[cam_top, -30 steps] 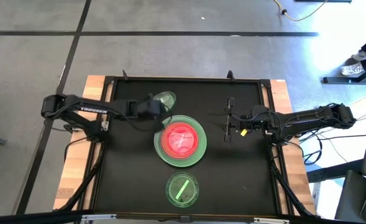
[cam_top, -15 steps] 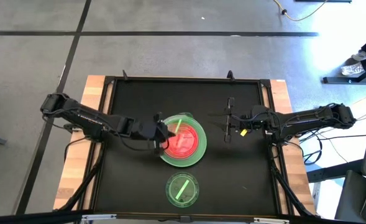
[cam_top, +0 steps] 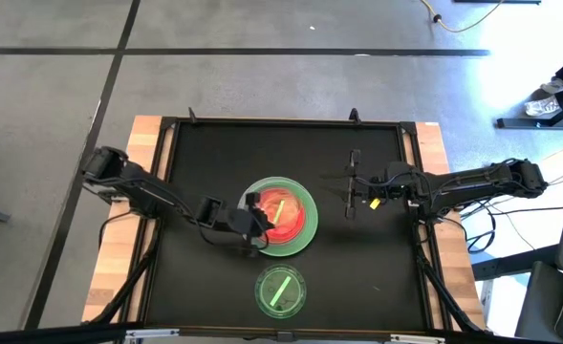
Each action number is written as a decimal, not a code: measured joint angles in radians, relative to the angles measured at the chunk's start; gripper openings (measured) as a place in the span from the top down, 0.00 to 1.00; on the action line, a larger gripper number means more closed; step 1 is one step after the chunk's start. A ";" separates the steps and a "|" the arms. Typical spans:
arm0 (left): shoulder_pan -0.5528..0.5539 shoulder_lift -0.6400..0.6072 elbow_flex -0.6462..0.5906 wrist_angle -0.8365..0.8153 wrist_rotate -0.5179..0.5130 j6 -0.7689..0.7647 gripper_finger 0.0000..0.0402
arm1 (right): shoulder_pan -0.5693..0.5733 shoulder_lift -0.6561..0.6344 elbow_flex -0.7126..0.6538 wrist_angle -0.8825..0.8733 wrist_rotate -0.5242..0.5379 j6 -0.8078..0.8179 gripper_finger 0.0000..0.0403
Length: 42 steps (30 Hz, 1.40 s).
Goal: Stack plastic plates
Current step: Stack the top green plate on top of the light pink plate, then stack the green plate on top of the other green plate
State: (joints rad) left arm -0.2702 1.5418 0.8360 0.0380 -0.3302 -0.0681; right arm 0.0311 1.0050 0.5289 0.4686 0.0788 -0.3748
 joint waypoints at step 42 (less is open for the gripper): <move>-0.236 0.089 0.137 -0.015 0.012 -0.387 0.58 | 0.201 0.000 0.000 0.066 0.064 -0.056 0.70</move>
State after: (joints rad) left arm -0.5062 1.6308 0.9729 0.0233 -0.3178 -0.4553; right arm 0.2324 1.0054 0.5289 0.5350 0.1423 -0.4309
